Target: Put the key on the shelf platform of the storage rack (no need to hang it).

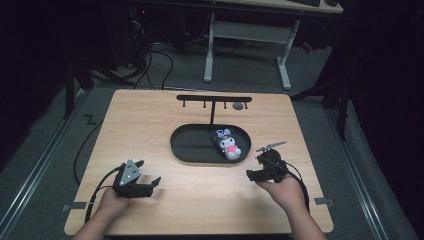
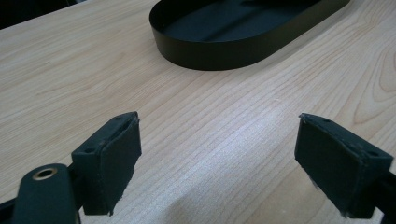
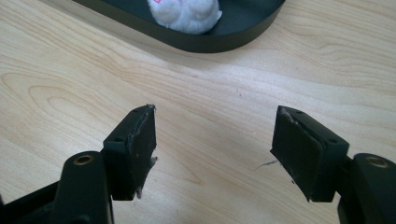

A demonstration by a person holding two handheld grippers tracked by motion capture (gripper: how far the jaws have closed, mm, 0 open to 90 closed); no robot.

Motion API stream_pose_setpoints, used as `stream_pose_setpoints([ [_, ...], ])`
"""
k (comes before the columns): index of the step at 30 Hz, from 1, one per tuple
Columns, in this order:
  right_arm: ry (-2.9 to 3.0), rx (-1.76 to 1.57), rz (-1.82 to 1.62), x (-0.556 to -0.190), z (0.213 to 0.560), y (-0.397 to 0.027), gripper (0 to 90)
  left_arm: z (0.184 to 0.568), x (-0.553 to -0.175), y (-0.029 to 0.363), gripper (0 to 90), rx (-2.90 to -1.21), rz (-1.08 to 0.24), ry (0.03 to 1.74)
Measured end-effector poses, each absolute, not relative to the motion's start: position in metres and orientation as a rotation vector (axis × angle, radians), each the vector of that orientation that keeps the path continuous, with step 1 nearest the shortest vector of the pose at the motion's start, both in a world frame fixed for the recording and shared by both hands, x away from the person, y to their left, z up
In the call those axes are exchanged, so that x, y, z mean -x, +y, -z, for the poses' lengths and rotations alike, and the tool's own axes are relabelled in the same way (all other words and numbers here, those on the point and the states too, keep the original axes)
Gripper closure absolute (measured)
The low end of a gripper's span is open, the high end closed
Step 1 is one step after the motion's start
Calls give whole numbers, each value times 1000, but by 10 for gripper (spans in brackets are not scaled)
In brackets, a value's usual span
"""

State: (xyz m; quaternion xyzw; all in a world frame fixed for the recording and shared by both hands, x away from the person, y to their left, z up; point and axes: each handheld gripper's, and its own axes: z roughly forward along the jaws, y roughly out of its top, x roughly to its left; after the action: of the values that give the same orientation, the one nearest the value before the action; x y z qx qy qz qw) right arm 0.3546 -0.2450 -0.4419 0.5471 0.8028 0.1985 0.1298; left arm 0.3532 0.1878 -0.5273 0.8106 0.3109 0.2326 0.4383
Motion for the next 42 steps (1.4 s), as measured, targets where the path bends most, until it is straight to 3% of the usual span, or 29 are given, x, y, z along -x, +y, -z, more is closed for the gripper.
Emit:
stream_pose_setpoints([
  [27,2082,-1429,-896,-284,521,-238,280,528,-353,187,154,-2020,-586,765],
  [32,2006,-1266,-1031,-272,518,-244,255,527,-353,187,154,-2021,-585,764],
  [42,1946,-1314,-1099,-272,526,-252,262,527,-353,186,154,-2021,-584,767],
])
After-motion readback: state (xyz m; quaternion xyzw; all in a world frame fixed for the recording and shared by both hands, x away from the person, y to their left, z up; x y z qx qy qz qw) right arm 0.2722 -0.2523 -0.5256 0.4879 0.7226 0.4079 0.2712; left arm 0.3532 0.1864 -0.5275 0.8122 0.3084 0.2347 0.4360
